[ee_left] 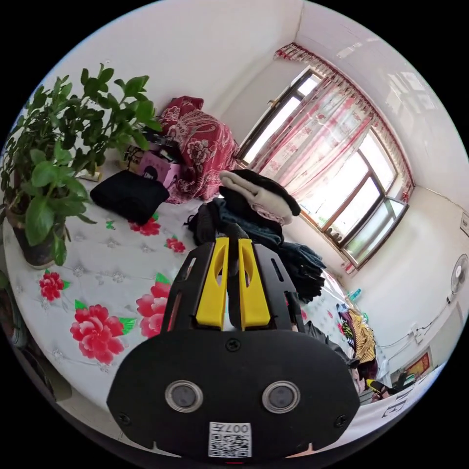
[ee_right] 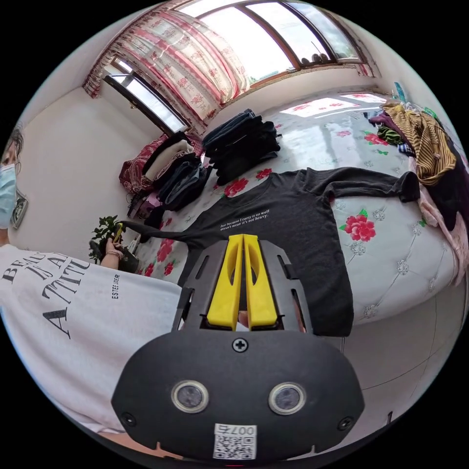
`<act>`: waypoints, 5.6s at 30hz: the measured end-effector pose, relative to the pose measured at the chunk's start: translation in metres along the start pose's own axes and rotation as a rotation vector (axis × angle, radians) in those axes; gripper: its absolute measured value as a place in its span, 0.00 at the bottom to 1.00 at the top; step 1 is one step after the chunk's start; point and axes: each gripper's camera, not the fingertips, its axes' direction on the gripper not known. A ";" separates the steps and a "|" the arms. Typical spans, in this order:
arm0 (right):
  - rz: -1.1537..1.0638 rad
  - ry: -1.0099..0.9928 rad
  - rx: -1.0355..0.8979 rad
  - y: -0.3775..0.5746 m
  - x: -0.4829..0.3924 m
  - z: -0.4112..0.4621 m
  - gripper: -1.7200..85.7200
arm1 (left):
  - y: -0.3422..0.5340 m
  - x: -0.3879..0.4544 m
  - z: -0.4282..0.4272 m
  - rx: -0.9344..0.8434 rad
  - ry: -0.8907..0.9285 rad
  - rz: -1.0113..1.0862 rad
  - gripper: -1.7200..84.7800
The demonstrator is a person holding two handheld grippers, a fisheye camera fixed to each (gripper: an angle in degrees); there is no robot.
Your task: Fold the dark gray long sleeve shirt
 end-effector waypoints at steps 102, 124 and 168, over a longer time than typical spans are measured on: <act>0.178 0.523 -0.143 -0.071 0.137 0.026 0.07 | 0.168 0.226 0.309 -0.923 0.171 0.658 0.11; -0.473 0.599 0.194 -0.235 0.055 -0.001 0.02 | 0.147 0.170 0.220 -0.833 0.129 0.393 0.09; -1.089 -0.009 -0.634 -0.012 -0.164 0.267 0.08 | 0.241 0.190 0.201 -1.163 0.365 0.780 0.10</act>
